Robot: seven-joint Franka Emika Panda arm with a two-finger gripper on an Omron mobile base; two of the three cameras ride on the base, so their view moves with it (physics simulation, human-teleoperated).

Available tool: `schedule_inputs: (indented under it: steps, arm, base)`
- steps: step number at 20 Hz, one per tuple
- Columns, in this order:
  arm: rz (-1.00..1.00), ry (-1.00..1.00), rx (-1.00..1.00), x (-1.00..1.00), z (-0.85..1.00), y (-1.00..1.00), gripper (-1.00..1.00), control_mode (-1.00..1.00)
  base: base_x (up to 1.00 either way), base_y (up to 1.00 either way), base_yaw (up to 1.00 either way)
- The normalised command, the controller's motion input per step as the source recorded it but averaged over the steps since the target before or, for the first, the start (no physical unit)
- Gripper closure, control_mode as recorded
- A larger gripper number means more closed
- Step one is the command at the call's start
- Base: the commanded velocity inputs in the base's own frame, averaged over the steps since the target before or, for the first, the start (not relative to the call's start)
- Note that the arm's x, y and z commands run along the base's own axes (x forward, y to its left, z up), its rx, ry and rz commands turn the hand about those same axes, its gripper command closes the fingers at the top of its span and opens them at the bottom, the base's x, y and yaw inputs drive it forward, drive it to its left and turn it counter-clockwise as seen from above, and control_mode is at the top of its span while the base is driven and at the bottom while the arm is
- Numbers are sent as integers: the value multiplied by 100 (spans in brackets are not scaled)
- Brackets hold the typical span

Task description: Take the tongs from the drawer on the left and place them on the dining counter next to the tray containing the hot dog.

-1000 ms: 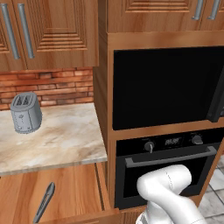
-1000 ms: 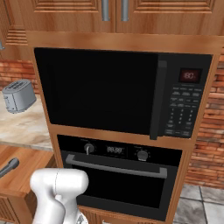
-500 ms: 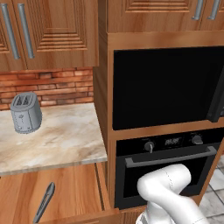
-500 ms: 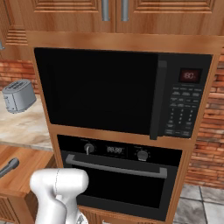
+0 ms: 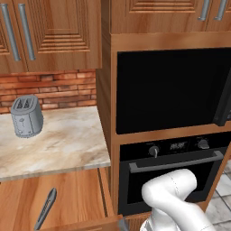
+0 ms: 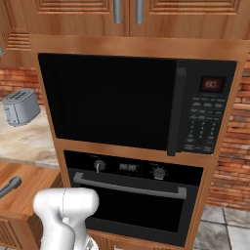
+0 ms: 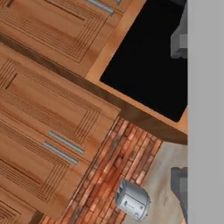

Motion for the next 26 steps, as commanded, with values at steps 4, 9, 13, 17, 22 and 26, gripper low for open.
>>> schedule_inputs:
  steps: [4,9,13,17,22,26]
  arm:
    - [-9,0,35,22,59,-66,-100,-100]
    - [-7,0,33,21,58,-56,-100,-100]
    - [-4,0,30,14,39,-51,-100,-100]
    - [-1,19,17,25,31,-28,-100,-100]
    - [2,56,2,48,29,-5,-100,-100]
    - [10,70,0,55,31,0,-100,-100]
  base:
    - [0,0,0]
    - [0,0,0]
    - [0,0,0]
    - [0,0,0]
    - [0,0,0]
    - [0,0,0]
